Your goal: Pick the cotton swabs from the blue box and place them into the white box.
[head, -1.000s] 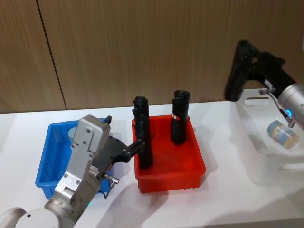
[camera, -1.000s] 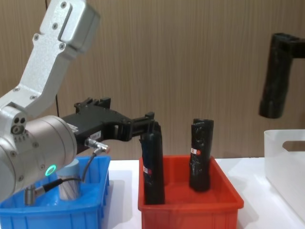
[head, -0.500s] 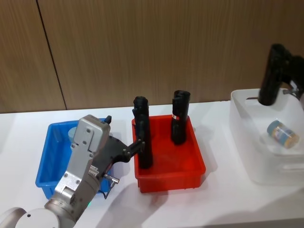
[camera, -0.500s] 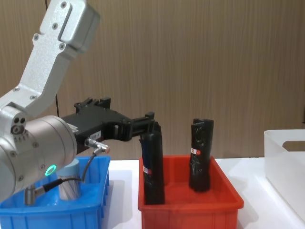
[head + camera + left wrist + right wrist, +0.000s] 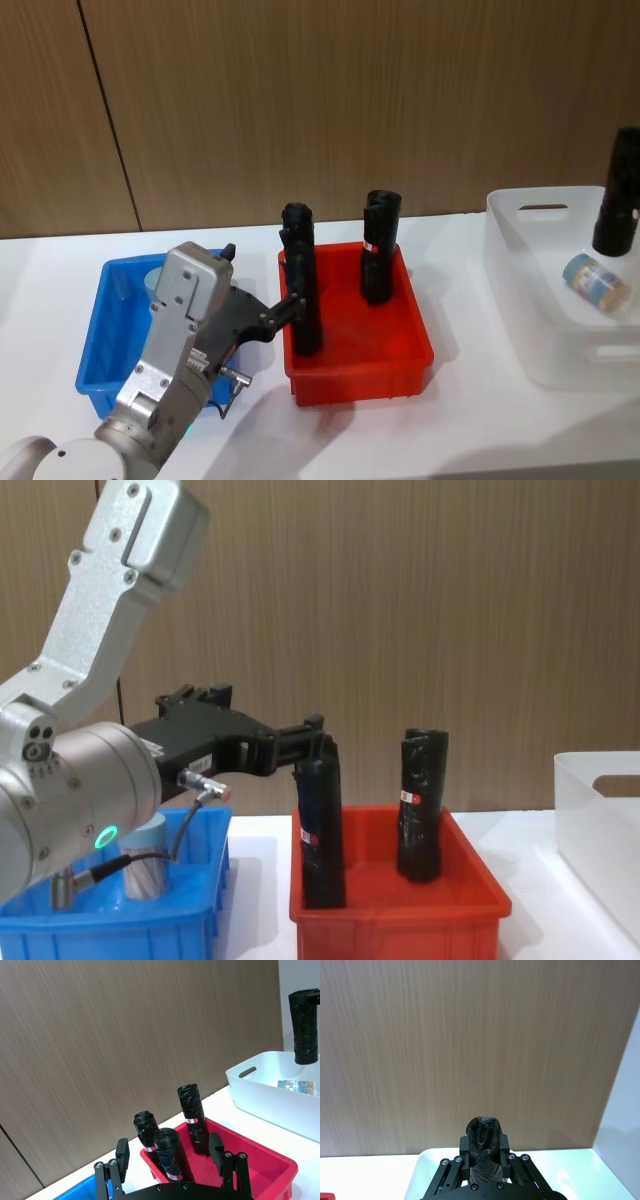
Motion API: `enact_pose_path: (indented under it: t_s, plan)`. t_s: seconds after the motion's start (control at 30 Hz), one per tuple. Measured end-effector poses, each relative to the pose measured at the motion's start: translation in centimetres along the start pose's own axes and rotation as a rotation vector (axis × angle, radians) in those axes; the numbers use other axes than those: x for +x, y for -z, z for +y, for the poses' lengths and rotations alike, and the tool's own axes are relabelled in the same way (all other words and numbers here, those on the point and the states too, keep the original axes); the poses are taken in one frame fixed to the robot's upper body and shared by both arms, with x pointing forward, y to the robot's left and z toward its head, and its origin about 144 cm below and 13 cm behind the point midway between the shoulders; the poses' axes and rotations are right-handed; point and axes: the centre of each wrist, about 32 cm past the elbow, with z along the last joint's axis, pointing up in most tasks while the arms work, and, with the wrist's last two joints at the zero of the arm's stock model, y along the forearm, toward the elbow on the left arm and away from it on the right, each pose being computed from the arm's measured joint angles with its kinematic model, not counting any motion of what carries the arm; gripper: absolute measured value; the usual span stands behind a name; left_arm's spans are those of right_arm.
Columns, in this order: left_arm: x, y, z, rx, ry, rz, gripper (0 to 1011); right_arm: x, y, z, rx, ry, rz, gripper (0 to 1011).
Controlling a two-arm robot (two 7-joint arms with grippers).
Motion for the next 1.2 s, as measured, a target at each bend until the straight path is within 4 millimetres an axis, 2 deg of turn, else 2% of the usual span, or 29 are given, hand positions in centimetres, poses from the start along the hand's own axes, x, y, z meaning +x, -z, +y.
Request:
enact_pose_path:
  t_s: [0.57,0.93,0.97,1.2]
  plan:
    - [0.0,0.0,0.0,0.0,0.0,0.0,1004,0.8,0.4,-1.6,-0.041,0.027,0.013,319]
    - [0.0,0.0,0.0,0.0,0.0,0.0,1004,0.9,0.2,-3.1,-0.038,0.035,0.022,599]
    - [0.0,0.0,0.0,0.0,0.0,0.0,1004,0.9,0.2,-3.4,-0.036,0.036,0.024,658]
    - [0.0,0.0,0.0,0.0,0.0,0.0,1004,0.9,0.0,-4.5,-0.028,0.044,0.026,863]
